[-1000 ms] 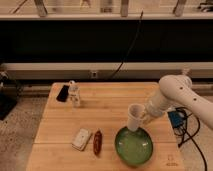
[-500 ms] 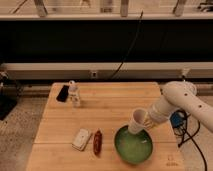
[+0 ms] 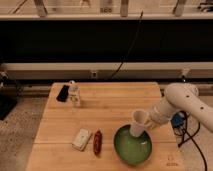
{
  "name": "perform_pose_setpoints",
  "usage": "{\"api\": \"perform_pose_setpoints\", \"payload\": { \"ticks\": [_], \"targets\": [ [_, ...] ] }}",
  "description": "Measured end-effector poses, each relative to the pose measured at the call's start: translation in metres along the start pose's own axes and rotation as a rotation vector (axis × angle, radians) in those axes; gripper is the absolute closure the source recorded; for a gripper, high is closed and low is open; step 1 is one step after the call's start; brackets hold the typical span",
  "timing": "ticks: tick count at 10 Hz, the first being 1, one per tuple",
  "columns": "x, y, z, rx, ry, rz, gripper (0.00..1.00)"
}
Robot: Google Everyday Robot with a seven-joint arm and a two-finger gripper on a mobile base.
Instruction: Place the ceramic cup in the ceramic bowl
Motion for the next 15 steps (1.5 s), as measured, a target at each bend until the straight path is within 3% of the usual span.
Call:
{"api": "perform_pose_setpoints", "payload": {
  "ticks": [6,8,12,13,15],
  "targets": [
    [-0.0024,0.0055,-0.0007,0.000,0.001,0.001,0.39],
    [-0.0034,0.0081,-0.0011,-0.001,0.002,0.003,0.44],
    [-0.0052,0.0117,-0.0014,-0.001,0.003,0.007,0.44],
    [-0.0055,0.0123,-0.0023,-0.001,0.004,0.009,0.41],
    [-0.0050,0.0112,-0.0060,0.000,0.008,0.010,0.25]
  ]
}}
